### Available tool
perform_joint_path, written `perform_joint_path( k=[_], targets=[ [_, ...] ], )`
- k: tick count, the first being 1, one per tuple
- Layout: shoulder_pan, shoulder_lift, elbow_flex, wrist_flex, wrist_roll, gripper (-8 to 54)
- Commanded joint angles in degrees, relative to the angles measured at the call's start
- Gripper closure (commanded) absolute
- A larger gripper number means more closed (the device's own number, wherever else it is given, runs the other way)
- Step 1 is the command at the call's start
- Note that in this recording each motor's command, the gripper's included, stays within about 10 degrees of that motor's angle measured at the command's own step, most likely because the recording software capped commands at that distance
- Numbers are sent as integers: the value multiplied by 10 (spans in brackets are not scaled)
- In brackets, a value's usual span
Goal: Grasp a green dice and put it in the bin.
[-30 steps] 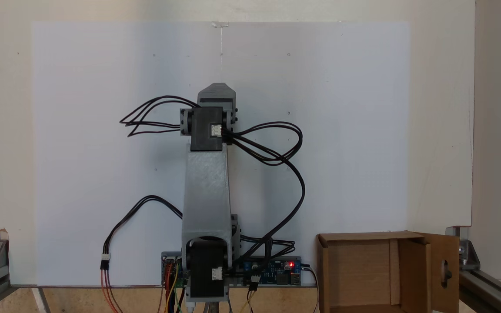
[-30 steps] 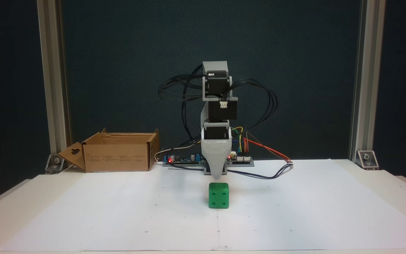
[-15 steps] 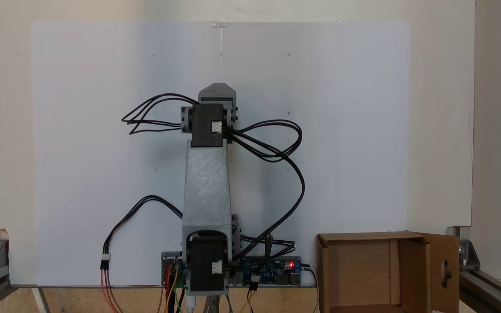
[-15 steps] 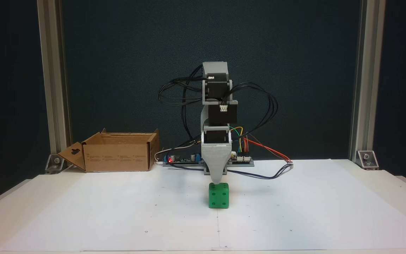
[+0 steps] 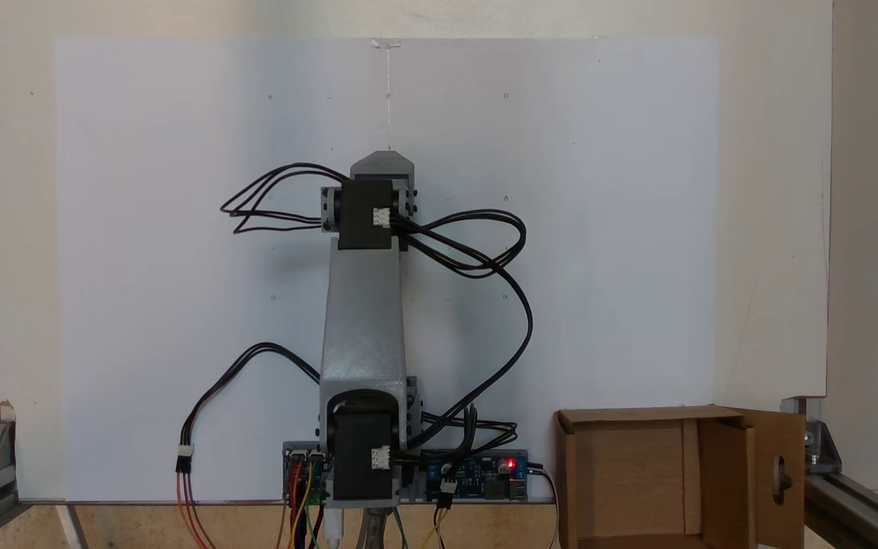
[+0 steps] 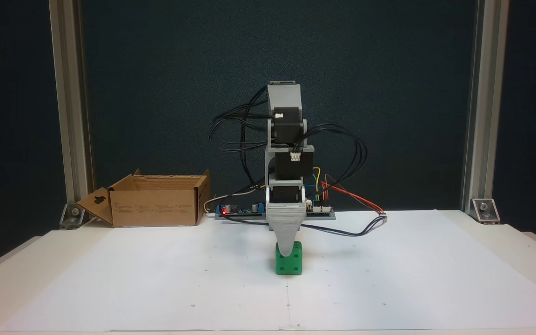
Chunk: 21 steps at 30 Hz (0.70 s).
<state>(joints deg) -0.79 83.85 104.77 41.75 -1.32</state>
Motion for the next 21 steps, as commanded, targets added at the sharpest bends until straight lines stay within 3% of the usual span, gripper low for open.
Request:
perform_joint_path(
  k=[1, 21],
  targets=[
    [0, 0, -9, -14, 12, 24],
    [2, -23, 31, -67, 34, 25]
  ],
)
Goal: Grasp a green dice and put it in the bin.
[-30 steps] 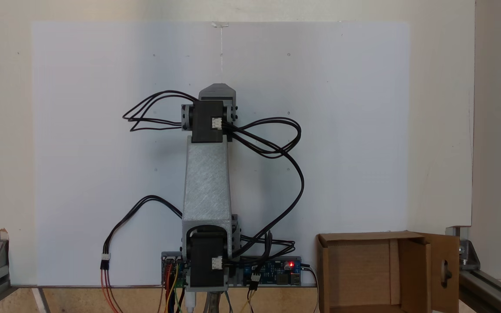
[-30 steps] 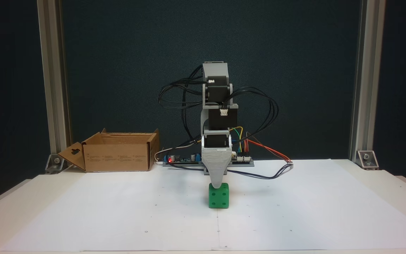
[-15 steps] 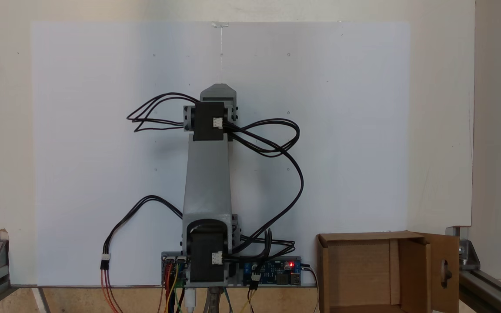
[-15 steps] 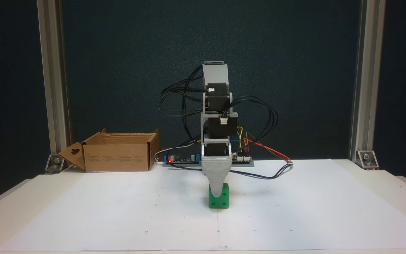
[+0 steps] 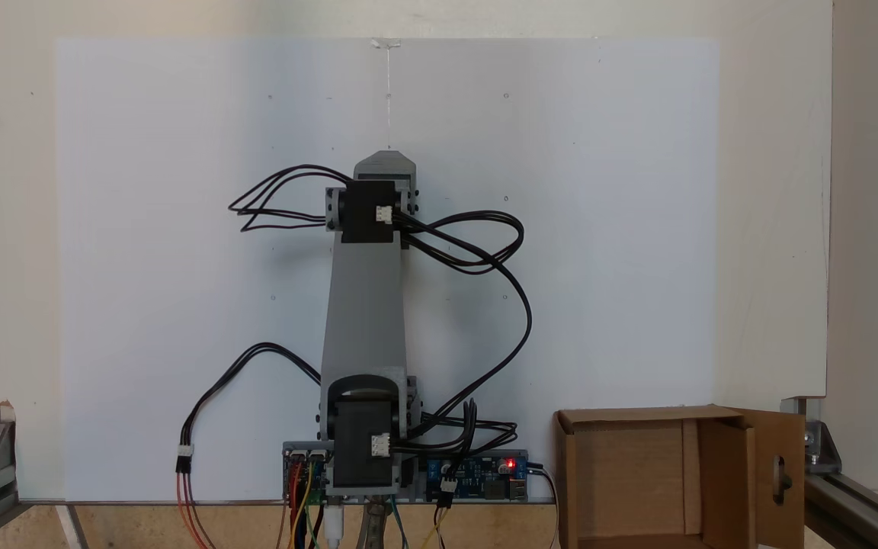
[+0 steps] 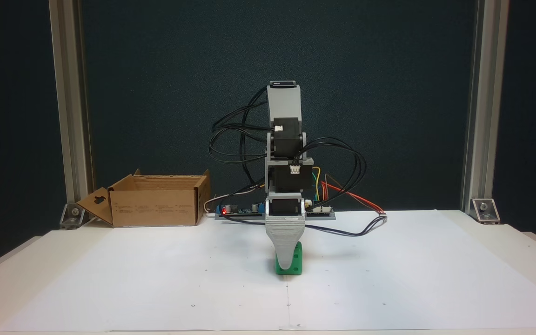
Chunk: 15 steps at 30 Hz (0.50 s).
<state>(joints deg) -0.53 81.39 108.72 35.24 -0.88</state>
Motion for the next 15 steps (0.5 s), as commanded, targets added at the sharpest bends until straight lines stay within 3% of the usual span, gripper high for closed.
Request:
perform_joint_path(
  k=[1, 15],
  targets=[
    [-2, 1, -8, -1, 31, 25],
    [-3, -8, -6, -11, 67, 36]
  ],
)
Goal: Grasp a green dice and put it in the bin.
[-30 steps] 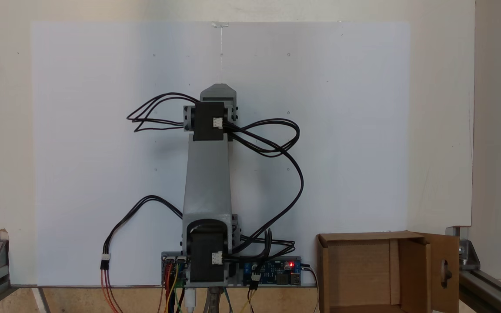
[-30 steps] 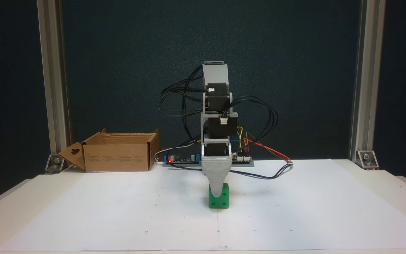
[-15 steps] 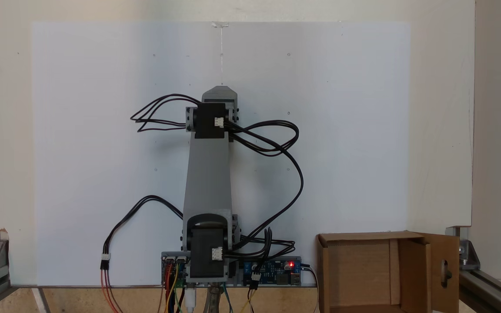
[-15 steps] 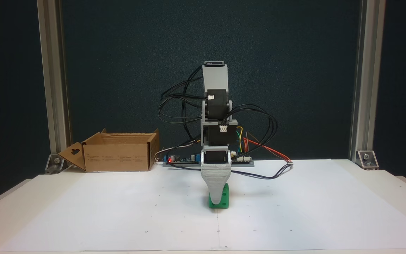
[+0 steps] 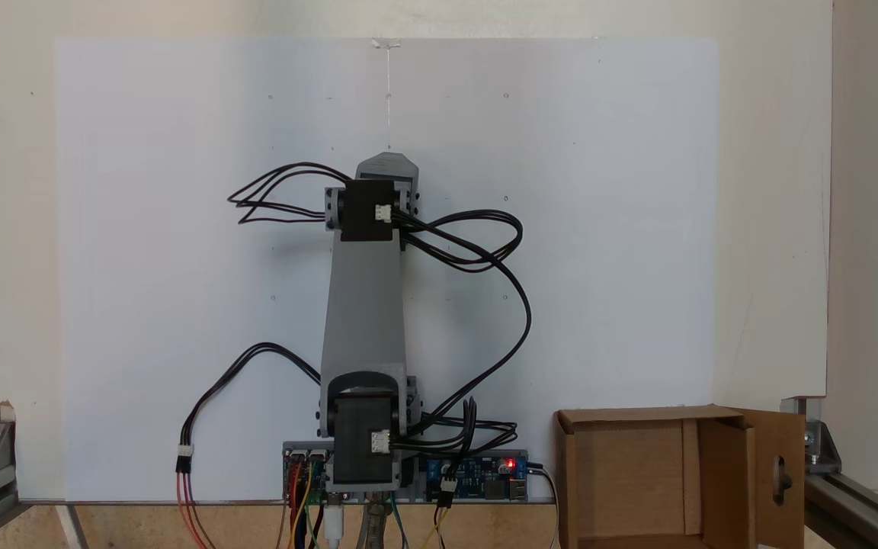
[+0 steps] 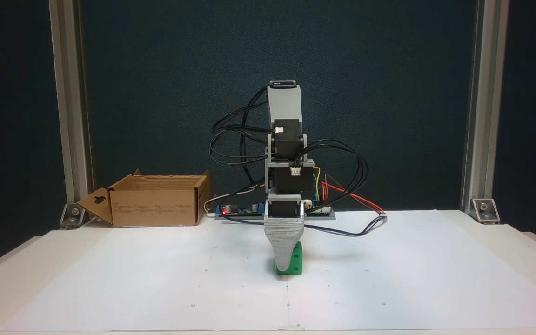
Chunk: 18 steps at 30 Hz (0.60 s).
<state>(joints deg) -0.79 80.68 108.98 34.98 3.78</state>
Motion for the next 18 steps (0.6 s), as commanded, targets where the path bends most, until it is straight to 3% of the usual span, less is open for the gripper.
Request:
perform_joint_path(
  k=[1, 18],
  targets=[
    [0, -4, -9, -12, 20, 36],
    [0, -16, -9, -31, -27, 40]
  ],
)
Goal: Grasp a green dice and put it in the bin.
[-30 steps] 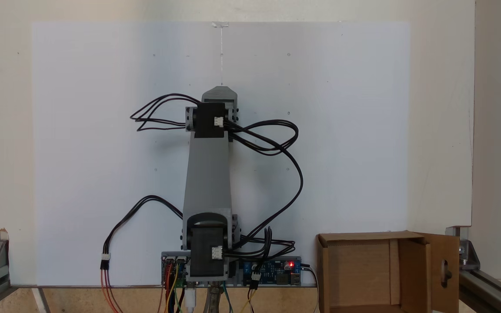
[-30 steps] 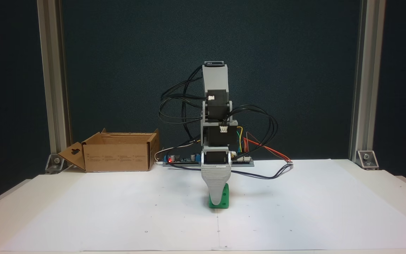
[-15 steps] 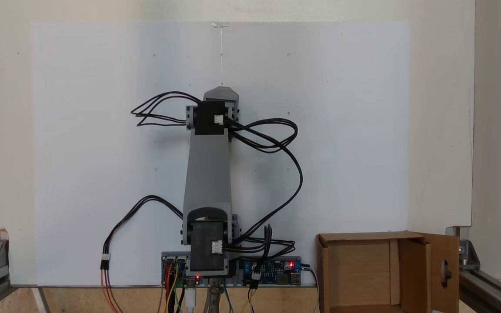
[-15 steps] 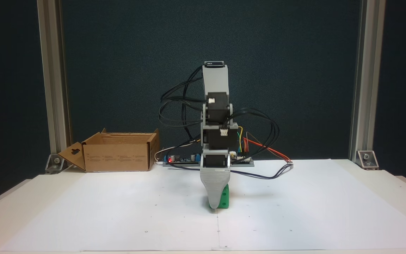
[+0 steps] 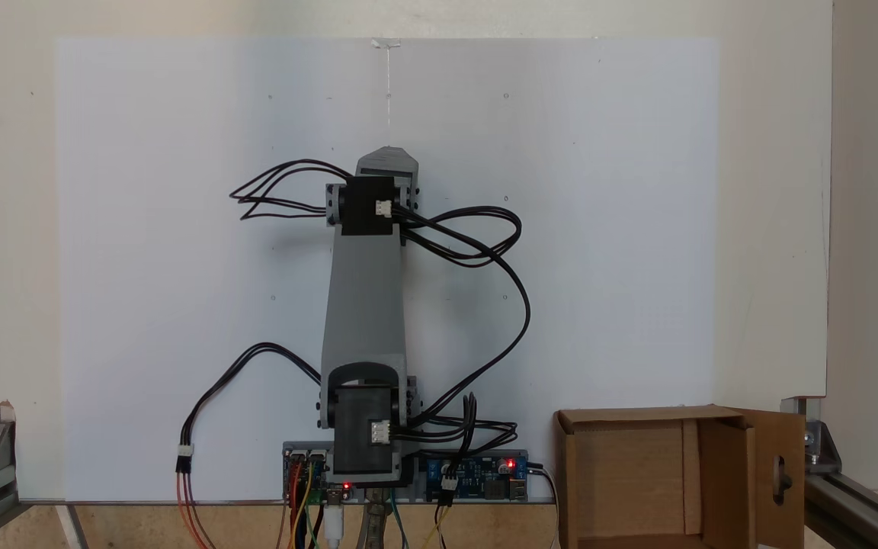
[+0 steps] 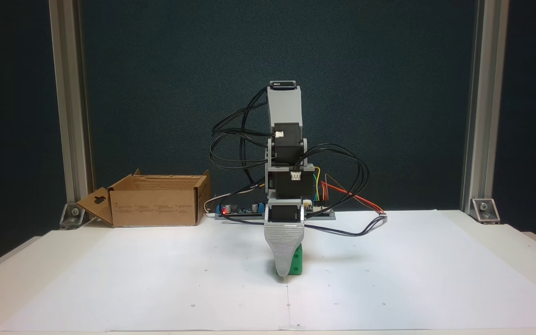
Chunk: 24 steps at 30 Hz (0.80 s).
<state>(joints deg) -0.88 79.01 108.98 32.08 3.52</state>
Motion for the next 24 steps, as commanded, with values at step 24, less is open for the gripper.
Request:
perform_joint_path(
  k=[24],
  targets=[
    [5, -7, -2, -15, -54, 40]
  ],
)
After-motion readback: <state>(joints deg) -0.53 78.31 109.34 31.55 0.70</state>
